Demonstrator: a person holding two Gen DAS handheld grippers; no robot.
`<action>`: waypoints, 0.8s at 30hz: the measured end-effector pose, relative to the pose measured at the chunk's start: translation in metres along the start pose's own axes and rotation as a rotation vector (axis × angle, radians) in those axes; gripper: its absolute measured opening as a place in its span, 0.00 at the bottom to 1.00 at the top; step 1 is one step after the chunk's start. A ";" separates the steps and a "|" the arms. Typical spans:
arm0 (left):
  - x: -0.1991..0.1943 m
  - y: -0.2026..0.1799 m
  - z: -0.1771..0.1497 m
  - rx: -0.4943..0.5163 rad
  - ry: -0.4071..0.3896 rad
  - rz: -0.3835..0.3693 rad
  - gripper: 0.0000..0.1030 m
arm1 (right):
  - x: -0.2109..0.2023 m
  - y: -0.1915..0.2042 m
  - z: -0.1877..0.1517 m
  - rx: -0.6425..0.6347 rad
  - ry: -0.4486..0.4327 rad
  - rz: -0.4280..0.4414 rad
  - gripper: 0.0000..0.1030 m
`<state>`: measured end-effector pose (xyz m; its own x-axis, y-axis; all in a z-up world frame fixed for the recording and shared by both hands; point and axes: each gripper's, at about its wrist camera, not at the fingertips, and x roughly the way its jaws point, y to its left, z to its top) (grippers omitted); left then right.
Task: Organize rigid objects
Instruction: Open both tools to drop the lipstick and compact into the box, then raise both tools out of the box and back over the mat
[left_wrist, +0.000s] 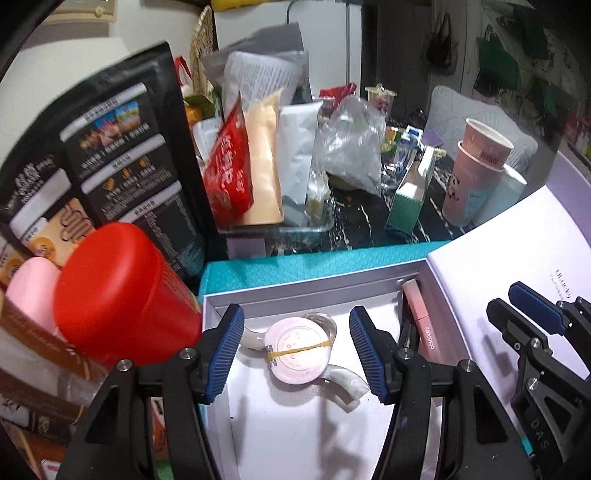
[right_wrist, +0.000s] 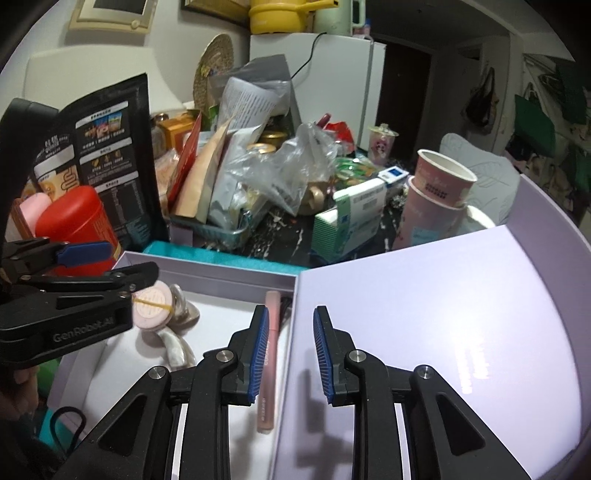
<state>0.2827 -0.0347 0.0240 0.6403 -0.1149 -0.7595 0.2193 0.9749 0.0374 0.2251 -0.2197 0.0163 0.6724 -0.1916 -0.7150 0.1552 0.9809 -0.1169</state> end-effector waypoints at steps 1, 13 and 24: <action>-0.005 0.000 0.000 -0.003 -0.009 0.001 0.57 | -0.004 -0.001 0.001 0.001 -0.005 0.000 0.24; -0.058 -0.005 -0.008 -0.009 -0.071 -0.026 0.57 | -0.053 -0.004 -0.003 0.002 -0.066 0.017 0.34; -0.120 -0.005 -0.026 -0.028 -0.161 -0.030 0.57 | -0.115 -0.003 -0.018 0.005 -0.148 0.030 0.51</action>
<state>0.1856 -0.0211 0.0978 0.7437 -0.1711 -0.6463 0.2209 0.9753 -0.0040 0.1337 -0.1999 0.0863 0.7761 -0.1655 -0.6086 0.1368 0.9862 -0.0938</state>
